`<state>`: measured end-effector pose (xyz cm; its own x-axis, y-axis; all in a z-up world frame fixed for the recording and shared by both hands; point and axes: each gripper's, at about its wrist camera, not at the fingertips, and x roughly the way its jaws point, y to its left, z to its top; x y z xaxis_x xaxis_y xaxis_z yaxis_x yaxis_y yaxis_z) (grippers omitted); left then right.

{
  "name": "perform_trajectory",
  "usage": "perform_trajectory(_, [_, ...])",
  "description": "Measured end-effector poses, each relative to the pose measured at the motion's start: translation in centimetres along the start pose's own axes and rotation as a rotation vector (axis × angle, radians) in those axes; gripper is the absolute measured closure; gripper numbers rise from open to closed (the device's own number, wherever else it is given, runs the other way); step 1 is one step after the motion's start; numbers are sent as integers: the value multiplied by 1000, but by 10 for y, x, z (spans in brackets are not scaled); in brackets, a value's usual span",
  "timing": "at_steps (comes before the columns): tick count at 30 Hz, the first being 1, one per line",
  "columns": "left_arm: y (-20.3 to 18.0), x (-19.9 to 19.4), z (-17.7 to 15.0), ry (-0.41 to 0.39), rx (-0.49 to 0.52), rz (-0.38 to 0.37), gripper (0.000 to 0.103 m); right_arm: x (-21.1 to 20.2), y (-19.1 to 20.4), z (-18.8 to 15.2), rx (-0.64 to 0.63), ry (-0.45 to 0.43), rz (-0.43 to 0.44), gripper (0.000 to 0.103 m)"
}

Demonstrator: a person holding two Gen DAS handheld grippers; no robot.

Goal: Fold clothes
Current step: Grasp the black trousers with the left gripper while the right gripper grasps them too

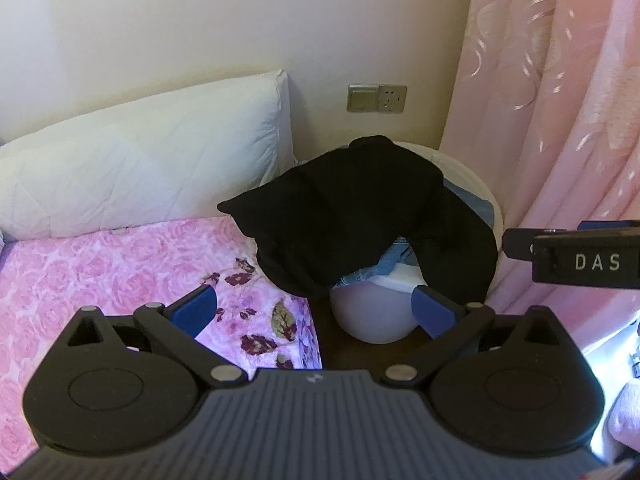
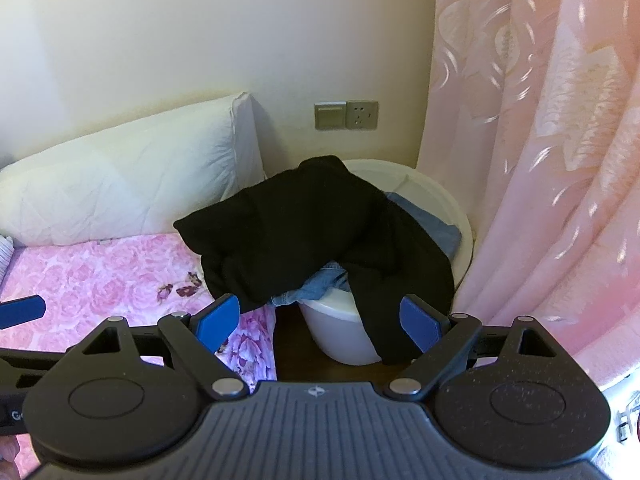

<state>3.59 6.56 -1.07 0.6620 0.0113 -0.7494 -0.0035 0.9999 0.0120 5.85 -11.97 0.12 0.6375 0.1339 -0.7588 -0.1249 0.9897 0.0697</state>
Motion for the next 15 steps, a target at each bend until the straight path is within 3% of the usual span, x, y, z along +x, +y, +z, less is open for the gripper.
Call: perform_trajectory(15, [11,105,58,109,-67,17,1,107,-5,63,-52,113,41,13])
